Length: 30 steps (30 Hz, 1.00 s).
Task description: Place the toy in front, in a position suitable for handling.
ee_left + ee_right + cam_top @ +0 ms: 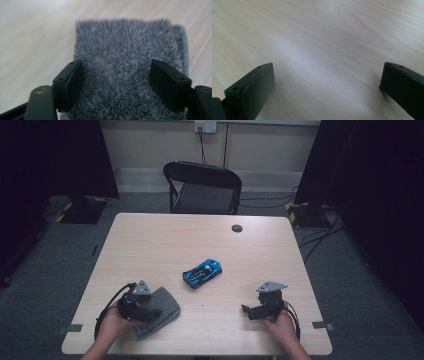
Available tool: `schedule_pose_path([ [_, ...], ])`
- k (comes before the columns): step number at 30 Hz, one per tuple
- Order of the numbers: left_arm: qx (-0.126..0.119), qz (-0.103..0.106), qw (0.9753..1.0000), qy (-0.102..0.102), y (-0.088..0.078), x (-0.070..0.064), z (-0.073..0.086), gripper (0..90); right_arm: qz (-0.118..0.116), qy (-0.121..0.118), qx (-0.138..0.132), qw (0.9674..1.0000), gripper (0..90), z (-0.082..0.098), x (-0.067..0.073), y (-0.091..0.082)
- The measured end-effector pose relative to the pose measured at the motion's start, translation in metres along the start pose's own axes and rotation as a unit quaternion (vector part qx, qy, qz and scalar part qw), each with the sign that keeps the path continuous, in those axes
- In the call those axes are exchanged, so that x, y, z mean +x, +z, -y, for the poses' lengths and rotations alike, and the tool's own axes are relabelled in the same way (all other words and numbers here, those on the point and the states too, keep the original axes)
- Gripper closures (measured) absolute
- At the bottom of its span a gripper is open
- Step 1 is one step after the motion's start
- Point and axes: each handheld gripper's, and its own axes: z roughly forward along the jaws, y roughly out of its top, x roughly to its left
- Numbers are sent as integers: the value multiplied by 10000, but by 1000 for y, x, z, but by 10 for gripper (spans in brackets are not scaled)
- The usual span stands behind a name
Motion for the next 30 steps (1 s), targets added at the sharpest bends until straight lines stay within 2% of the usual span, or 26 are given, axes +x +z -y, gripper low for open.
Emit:
schedule_pose_path([
  [1,0,29,10000,40,0,0,0,296,0,2,0,10000,0,0,0,0],
  [4,-46,184,9997,150,1,0,0,412,2,2,0,10000,0,0,0,0],
  [8,-62,425,9990,149,0,-2,0,643,3,5,0,10000,0,0,0,0],
  [9,-52,406,9990,152,1,-3,-1,681,4,5,1,10000,0,0,0,0],
  [13,-4,300,9993,232,1,-8,-4,734,4,6,0,10000,0,0,0,0],
  [19,-64,249,9995,204,0,-11,-5,758,4,5,-1,10000,0,0,0,0],
  [23,-181,355,9990,179,-1,-14,-10,758,4,6,-1,10000,0,0,0,0],
  [27,-258,614,9972,326,3,-25,-25,757,8,19,-3,10000,0,0,0,0],
  [30,-219,774,9955,501,10,-32,-36,756,10,19,-4,10000,0,0,0,0],
])
